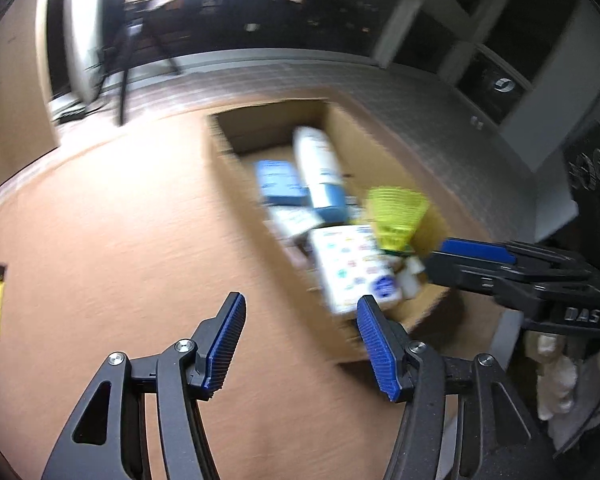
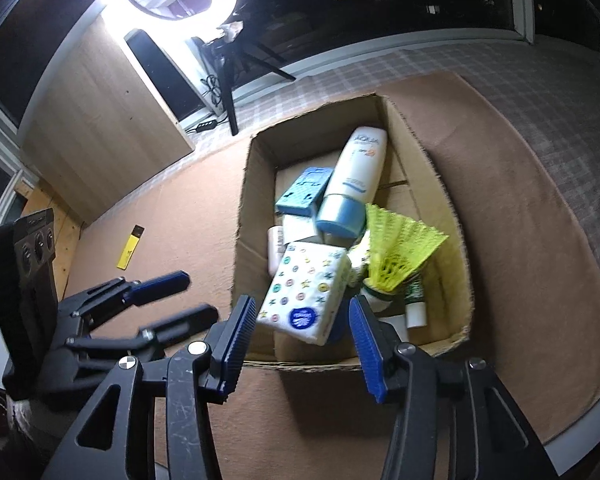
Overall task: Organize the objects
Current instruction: 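Carry the shuttlecock into the box and open the right tool, then grasp the yellow ruler card with the left tool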
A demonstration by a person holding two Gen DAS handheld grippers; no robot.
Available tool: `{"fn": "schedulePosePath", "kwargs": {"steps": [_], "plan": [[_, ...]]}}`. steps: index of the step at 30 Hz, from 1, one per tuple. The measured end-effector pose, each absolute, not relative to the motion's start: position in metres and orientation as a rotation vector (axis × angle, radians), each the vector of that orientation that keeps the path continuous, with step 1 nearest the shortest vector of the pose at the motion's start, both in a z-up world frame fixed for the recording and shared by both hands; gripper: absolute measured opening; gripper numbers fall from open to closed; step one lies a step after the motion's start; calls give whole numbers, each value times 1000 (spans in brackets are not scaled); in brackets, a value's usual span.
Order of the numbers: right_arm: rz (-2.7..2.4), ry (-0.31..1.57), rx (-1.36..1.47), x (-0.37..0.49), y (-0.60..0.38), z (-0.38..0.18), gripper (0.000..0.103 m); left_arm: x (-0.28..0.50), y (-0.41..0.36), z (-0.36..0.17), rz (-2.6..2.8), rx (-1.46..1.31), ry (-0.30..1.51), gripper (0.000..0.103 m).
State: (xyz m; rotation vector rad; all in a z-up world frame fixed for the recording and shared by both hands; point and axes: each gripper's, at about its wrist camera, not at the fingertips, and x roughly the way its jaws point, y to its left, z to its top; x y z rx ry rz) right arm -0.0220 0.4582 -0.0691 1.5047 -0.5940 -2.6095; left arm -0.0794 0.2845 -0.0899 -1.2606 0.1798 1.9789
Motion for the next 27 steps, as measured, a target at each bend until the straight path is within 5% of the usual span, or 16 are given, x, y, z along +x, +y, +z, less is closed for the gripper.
{"fn": "schedulePosePath", "kwargs": {"steps": [27], "plan": [[-2463, -468, 1542, -39, 360, -80, 46, -236, 54, -123, 2361, -1536, 114, 69]]}}
